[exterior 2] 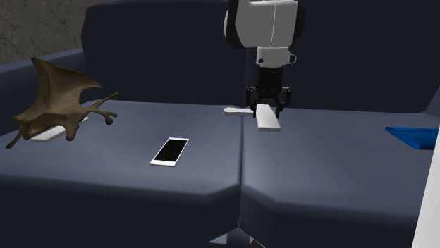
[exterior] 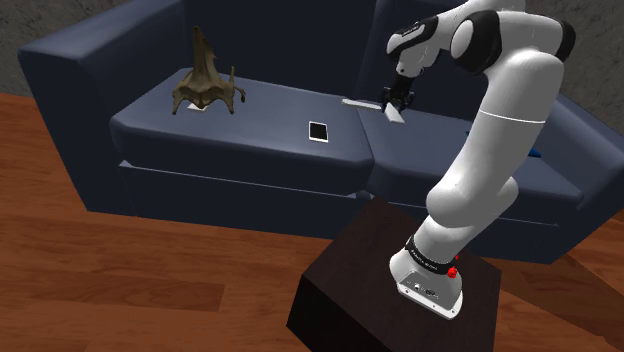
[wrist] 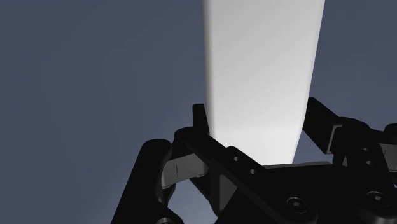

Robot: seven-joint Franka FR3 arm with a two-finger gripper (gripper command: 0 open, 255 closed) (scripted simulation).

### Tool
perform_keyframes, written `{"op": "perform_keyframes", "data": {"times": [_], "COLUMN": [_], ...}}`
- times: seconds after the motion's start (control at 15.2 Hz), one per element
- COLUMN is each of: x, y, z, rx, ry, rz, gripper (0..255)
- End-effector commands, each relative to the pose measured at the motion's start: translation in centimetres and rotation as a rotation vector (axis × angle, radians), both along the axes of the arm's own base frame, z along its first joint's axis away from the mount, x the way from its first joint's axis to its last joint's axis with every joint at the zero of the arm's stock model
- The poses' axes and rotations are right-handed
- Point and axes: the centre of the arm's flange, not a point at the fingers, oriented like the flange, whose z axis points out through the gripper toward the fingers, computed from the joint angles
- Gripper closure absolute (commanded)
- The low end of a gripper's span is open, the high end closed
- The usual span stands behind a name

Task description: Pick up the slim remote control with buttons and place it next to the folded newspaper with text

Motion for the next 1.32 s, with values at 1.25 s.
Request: {"op": "perform_keyframes", "data": {"times": [1.25], "x": [-22.2], "y": [-17.0], "z": [0.3], "rx": [0.0], "ry": [-0.001], "rz": [0.001], "gripper": [255]}}
